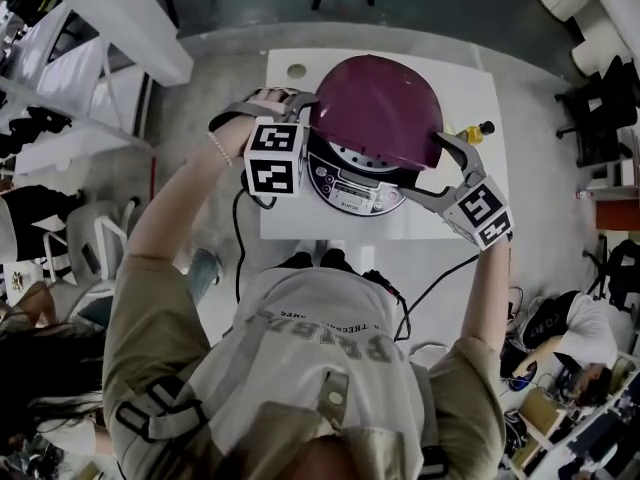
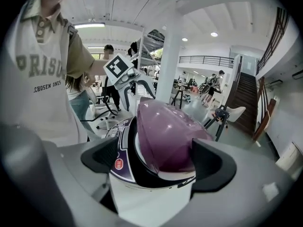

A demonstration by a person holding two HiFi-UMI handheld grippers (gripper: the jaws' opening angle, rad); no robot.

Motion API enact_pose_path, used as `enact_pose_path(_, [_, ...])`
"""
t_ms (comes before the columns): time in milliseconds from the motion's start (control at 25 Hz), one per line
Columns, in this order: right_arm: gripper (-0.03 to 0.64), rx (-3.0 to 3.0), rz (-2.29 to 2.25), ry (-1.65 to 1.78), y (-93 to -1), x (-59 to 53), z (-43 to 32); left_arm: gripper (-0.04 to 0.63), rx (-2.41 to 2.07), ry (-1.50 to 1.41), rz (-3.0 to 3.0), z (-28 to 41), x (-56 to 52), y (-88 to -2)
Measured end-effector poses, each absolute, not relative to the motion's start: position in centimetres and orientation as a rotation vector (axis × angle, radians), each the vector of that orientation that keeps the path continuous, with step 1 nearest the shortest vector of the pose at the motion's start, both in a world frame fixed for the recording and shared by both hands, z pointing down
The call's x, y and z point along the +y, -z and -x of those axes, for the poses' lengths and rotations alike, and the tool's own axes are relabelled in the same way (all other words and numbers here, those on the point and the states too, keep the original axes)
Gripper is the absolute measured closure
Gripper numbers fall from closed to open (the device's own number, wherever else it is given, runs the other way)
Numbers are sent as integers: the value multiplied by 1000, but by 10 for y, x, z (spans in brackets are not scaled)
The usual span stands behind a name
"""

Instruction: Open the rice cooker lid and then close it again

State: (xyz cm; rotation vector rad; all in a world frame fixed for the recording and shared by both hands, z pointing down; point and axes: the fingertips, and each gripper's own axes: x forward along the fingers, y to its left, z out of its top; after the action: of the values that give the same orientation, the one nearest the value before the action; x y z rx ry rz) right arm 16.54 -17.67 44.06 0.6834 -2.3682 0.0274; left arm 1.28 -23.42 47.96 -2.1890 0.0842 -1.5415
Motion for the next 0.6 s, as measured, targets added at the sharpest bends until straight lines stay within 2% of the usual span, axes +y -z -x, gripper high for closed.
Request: enact_pose_path(600, [156, -2326, -571, -111, -476, -159, -162, 101, -5, 1641, 2173, -6, -216, -516])
